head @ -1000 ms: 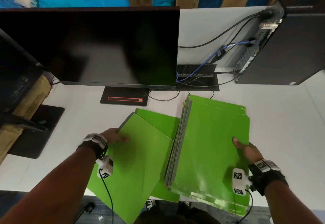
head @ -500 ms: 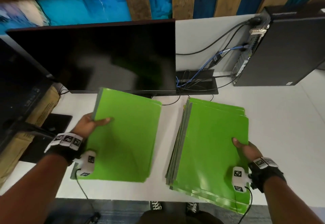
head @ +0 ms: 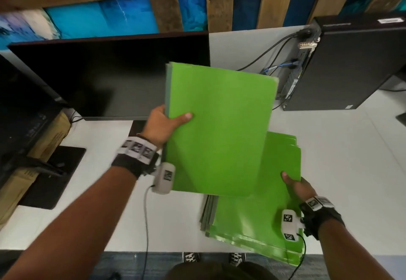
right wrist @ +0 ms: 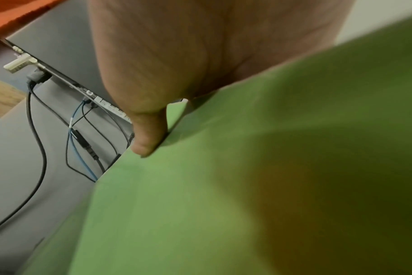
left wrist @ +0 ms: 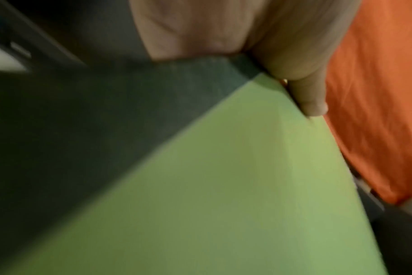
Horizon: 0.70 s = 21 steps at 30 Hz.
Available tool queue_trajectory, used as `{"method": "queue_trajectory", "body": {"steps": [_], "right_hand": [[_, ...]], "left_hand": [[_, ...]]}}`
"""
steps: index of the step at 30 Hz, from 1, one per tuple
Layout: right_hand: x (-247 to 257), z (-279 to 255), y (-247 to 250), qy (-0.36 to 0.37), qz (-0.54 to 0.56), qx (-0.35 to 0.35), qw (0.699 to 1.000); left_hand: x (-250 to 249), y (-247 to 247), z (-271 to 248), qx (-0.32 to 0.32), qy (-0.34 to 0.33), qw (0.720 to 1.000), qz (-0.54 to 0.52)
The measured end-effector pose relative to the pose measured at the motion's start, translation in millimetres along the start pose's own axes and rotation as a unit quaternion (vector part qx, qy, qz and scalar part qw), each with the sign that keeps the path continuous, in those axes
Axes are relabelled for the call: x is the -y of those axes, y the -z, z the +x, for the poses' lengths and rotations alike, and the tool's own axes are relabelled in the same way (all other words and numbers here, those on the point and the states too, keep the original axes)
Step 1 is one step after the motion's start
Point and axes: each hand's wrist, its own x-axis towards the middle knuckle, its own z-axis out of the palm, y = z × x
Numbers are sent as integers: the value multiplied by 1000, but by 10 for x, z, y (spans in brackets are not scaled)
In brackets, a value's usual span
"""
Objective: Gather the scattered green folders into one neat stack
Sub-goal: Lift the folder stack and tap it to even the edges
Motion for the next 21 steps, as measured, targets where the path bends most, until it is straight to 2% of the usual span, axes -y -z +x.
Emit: {"method": "queue_trajectory", "body": {"steps": [3, 6, 11, 18, 21], "right_hand": [[11, -28, 19, 14, -13, 13, 1000], [12, -40, 31, 32, -13, 29, 999], [-21, -38, 61, 20, -12, 30, 999], [-72, 92, 50, 53, 15, 79, 995], [-98, 144, 66, 81, 62, 85, 991]], "left_hand": [[448, -594, 22, 38, 47, 998, 24], [923, -967, -7, 64, 92, 989, 99], [1395, -1064, -78, 29, 214, 953, 212], [1420, -1317, -125, 132, 205, 949, 201], [1425, -1351, -89, 131, 227, 950, 168]]}}
